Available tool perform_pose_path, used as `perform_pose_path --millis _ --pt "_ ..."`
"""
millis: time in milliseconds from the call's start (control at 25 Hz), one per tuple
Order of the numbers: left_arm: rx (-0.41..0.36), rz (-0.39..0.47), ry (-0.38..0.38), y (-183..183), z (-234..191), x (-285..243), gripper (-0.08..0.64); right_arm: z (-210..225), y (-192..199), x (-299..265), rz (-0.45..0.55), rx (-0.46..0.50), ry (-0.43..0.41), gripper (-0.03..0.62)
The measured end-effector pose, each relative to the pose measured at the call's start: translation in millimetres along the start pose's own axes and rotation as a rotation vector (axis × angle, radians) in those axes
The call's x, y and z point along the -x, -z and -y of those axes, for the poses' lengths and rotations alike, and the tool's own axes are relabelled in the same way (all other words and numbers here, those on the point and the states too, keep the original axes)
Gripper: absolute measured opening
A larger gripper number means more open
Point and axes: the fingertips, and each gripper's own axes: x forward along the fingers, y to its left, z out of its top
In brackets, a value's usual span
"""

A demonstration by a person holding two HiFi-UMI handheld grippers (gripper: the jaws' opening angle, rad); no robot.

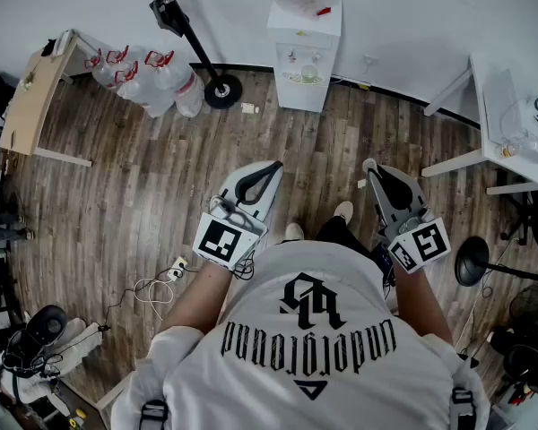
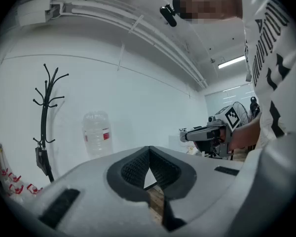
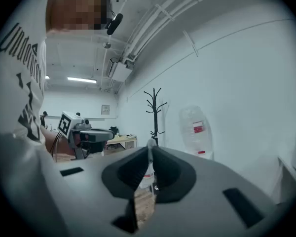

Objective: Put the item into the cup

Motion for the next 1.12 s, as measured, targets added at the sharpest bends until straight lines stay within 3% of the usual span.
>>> perform_pose_path --millis 640,1120 --pt "0.006 -0.004 -0.017 0 -6 -9 0.006 8 0 -12 -0.003 0.01 -0.039 0.035" --pt "0.028 -0.055 -0.08 12 -24 -106 0.006 115 16 -44 -0.024 -0.038 -0.098 0.037"
